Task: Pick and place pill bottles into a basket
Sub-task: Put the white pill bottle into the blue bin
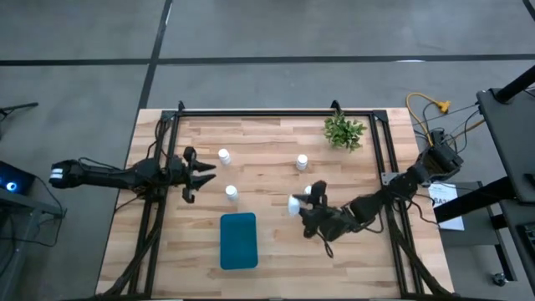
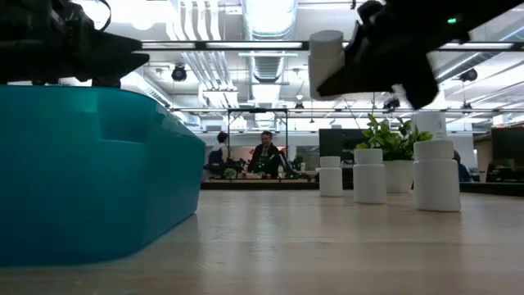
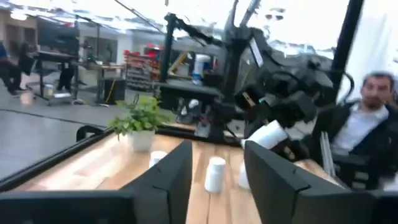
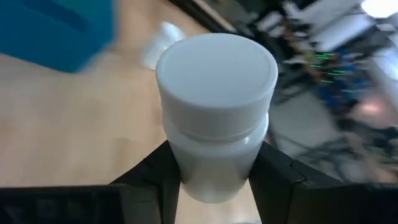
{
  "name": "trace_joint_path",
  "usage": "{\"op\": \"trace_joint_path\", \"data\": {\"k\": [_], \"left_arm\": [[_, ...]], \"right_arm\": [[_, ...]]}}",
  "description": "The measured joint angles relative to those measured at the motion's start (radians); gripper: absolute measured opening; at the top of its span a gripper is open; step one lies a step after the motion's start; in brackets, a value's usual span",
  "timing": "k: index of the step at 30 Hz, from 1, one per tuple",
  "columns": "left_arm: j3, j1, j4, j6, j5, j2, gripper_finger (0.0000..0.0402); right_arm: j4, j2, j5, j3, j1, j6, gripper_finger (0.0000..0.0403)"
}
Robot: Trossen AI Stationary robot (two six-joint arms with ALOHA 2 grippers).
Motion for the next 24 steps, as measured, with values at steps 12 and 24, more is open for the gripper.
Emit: {"op": "trace_joint_path", "data": {"k": [12, 24], "left_arm": [[0.060, 0.000, 0.204, -0.082, 0.000, 0.154, 0.0180], [0.230, -0.020, 0.206, 0.166, 0.011, 0.485, 0.0180]], "right_arm": [[0.000, 0.000, 0.259, 0.129, -0.093, -0.293, 0.0138], [-0.348, 0.000, -0.201, 0.362, -0.165, -0.087, 0.0136]]}}
